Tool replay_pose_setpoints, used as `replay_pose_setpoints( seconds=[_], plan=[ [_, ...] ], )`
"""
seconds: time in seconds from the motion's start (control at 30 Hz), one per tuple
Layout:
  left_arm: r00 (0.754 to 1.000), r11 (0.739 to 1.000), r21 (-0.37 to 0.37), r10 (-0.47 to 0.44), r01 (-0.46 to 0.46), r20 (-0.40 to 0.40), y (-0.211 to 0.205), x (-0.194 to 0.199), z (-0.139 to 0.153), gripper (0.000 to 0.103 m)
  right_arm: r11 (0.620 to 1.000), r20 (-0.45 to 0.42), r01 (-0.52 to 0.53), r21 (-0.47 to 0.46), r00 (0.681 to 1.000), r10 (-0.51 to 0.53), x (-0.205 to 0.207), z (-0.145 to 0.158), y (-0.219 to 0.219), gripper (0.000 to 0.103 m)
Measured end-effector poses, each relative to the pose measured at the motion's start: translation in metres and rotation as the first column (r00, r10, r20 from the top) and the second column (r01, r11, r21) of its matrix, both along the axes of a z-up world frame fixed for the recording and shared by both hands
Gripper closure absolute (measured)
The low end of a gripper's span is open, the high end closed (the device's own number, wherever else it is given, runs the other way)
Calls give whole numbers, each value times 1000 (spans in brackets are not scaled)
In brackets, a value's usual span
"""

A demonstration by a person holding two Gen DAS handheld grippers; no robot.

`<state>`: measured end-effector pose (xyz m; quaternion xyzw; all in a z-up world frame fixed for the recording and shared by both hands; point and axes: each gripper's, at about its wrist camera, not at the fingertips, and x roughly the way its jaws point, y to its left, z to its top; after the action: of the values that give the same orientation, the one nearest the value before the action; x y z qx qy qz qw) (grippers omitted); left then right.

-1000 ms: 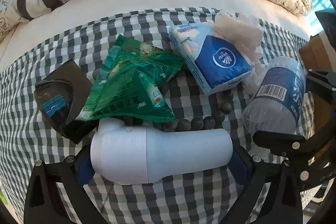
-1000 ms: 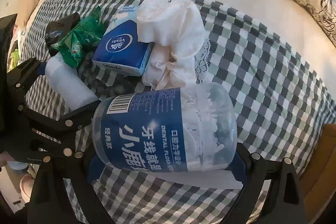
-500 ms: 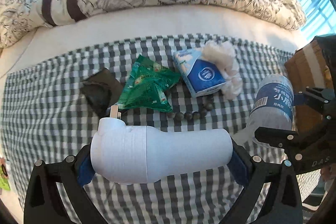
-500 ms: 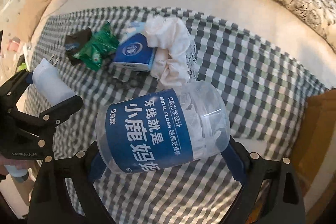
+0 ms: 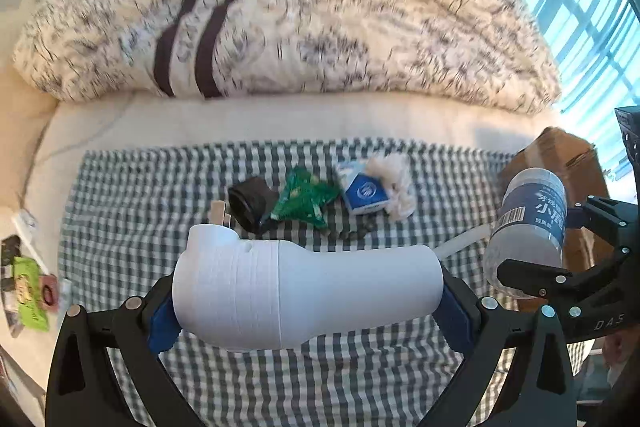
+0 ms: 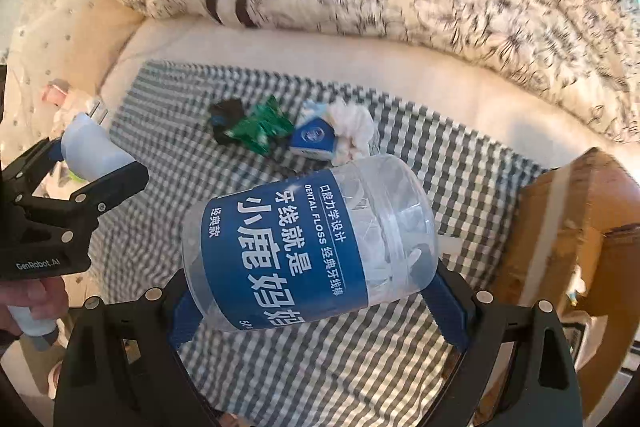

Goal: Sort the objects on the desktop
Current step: 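Carry the floss tub and white bottle with both tools over the cardboard box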

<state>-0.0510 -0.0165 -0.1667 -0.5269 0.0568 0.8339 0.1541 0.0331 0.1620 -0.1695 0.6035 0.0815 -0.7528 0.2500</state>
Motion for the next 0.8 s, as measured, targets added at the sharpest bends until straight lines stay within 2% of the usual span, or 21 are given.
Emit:
replay_pose_setpoints(
  seconds=[0.27,0.47,0.53,0.8],
  plan=[
    [993,998,36,55,-51,-106,-11,23,75,1,996,-63,32,-78,997,-37,30,66,11,10],
    [975,993,76,109,-95,-195,-19,35,128,1,992,-122,41,-123,991,-56,42,107,26,10],
    [967,991,76,122,-107,-223,-19,38,137,1,990,-139,43,-137,988,-62,45,115,30,10],
    [961,989,75,141,-127,-239,-10,50,152,1,983,-182,43,-177,980,-75,47,129,48,10]
  ],
)
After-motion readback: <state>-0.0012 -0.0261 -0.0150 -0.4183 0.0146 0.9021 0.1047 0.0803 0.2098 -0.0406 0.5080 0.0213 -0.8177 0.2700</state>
